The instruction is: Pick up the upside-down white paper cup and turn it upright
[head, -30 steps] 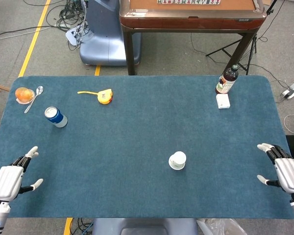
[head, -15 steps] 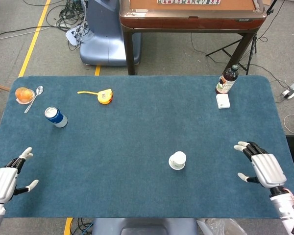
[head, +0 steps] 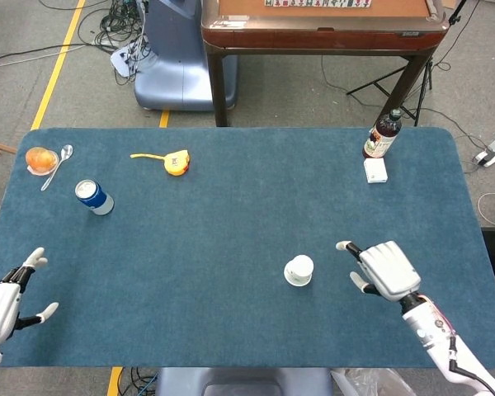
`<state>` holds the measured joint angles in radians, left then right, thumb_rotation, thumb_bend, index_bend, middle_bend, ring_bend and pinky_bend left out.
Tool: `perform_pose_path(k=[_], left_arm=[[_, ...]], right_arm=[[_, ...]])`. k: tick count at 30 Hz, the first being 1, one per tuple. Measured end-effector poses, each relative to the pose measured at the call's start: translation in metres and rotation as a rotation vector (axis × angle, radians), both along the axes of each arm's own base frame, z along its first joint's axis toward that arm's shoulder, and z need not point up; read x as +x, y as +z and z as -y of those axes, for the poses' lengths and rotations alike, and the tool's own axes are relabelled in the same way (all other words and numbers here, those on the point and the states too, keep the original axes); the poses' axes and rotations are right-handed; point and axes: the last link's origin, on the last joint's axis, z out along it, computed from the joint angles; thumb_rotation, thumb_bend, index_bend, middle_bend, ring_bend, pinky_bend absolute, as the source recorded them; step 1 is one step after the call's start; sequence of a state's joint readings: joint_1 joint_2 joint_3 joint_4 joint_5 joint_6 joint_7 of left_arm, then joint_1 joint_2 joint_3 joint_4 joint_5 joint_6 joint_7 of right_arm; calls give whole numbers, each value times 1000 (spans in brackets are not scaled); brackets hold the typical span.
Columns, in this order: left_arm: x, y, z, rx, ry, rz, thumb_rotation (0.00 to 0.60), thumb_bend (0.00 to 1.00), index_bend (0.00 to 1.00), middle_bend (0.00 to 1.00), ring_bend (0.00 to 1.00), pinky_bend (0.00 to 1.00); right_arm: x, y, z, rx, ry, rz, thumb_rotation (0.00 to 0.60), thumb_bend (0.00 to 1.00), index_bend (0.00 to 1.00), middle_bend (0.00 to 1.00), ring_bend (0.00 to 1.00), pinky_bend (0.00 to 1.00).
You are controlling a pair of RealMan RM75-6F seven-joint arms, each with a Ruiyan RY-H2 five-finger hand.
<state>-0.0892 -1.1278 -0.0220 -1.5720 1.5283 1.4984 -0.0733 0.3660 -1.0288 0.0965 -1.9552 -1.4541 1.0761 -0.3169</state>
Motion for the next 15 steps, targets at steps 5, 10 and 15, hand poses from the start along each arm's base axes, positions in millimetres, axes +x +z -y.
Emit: perform_pose_path(k=[5,10,15], left_arm=[[-1,0,0,-3,6,0,600,138,52,244,294,524],[-2,0,-1,-5,10,-1,600,138,52,244,295,524],[-2,2,-1,-1,14,1,600,138,52,244,294,524]], right_arm=[[15,-18,2,36,26,-14,600,480,320,898,824,881],[28,-36,6,32,50,24,600,66,320,513,492,596],[39,-48,15,31,44,22,600,0,320,201,178,292]])
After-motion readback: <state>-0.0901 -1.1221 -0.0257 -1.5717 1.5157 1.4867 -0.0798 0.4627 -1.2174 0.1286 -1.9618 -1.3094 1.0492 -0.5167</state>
